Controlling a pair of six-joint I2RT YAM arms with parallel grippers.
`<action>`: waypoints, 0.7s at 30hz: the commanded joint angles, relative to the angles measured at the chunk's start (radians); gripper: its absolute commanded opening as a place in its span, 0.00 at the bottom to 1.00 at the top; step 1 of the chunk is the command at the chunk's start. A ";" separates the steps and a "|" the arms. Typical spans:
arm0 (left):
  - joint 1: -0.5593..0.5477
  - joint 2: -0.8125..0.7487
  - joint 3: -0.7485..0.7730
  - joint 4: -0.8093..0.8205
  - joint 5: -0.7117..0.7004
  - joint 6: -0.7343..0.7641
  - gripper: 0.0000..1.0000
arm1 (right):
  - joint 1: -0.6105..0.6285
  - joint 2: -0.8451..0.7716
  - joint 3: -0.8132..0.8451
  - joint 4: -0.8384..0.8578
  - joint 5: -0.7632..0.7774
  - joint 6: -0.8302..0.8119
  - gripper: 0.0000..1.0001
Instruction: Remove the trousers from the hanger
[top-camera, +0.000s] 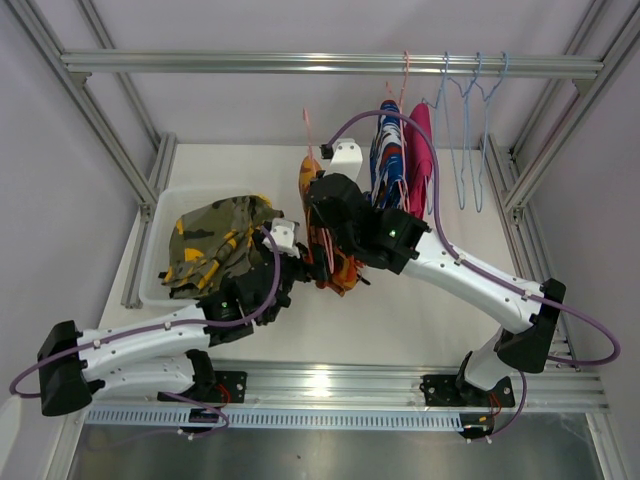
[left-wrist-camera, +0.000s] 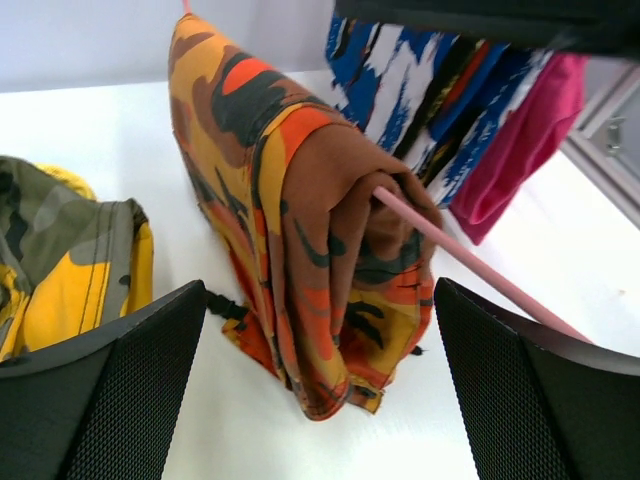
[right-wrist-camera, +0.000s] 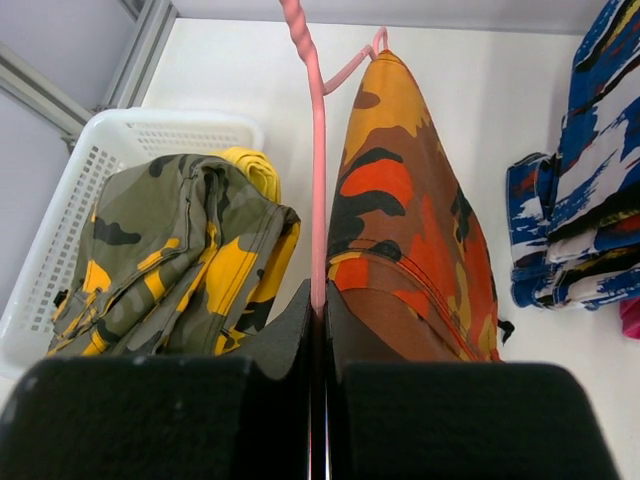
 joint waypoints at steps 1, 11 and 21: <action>-0.007 0.000 0.027 0.006 0.085 -0.017 0.99 | -0.001 -0.038 0.019 0.111 0.009 0.036 0.00; -0.007 0.158 0.047 0.035 0.002 0.000 1.00 | -0.001 -0.040 0.020 0.115 -0.011 0.043 0.00; 0.011 0.229 0.056 0.115 -0.049 0.004 0.99 | 0.008 -0.052 0.005 0.111 -0.028 0.066 0.00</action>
